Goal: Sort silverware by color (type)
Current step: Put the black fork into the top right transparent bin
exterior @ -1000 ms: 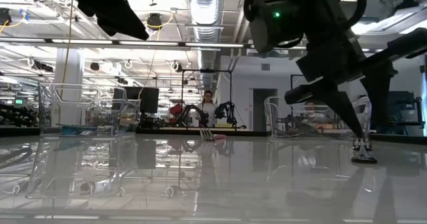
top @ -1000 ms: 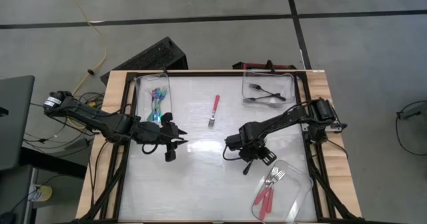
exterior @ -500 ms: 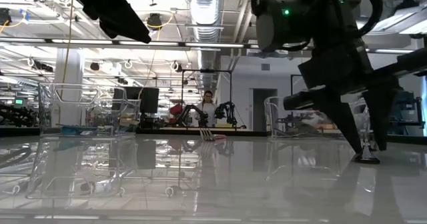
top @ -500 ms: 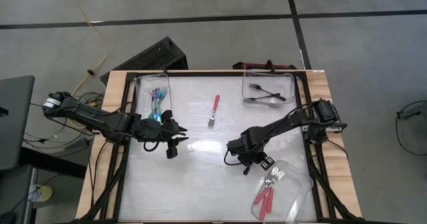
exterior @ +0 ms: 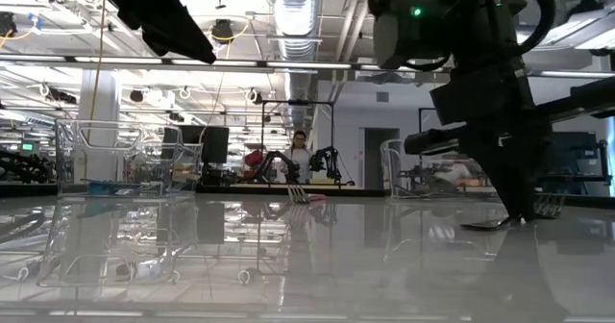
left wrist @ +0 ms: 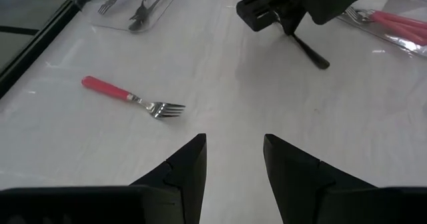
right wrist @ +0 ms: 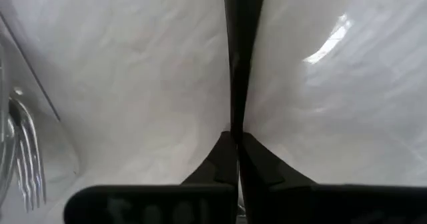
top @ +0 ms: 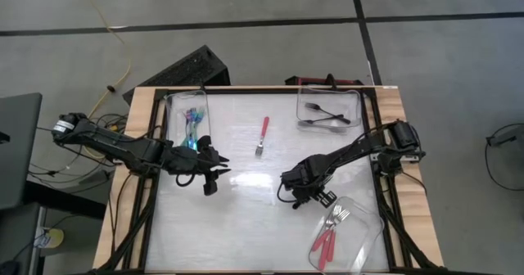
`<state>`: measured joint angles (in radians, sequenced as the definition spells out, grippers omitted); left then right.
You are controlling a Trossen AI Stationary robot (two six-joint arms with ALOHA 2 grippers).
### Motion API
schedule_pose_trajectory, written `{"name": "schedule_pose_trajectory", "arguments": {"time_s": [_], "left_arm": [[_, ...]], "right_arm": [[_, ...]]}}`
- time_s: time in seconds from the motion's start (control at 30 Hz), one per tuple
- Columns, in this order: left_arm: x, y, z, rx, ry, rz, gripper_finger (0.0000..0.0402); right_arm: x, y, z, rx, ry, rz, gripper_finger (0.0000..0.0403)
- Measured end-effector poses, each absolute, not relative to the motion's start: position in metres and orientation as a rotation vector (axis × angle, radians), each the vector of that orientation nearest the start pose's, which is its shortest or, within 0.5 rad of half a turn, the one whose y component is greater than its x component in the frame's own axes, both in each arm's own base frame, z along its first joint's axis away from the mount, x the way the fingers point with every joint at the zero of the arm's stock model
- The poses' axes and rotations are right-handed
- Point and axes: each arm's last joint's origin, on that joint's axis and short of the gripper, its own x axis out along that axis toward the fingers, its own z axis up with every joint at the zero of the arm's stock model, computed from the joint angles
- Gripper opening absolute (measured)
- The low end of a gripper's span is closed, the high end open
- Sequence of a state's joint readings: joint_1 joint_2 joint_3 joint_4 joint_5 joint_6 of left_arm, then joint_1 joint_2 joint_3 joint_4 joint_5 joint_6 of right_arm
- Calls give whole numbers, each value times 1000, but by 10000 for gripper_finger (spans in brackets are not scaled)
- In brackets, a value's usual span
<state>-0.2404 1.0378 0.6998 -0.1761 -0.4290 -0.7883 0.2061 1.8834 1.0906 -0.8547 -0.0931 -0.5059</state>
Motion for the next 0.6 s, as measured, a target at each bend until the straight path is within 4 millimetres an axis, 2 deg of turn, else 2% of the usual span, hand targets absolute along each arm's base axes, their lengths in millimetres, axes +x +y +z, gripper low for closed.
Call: {"name": "schedule_pose_trajectory", "arguments": {"time_s": [0.1, 0.23, 0.4, 0.6], "left_arm": [[215, -40, 260, -602, 384, 362, 135], [215, -40, 260, -602, 383, 362, 135], [215, -40, 260, -610, 381, 364, 135], [215, -41, 260, -638, 377, 367, 135]], "right_arm": [[305, 61, 131, -430, 1570, 656, 21], [312, 46, 157, -381, 1550, 617, 21], [311, 12, 219, -316, 1384, 491, 21], [287, -37, 282, -222, 1195, 265, 21]]}}
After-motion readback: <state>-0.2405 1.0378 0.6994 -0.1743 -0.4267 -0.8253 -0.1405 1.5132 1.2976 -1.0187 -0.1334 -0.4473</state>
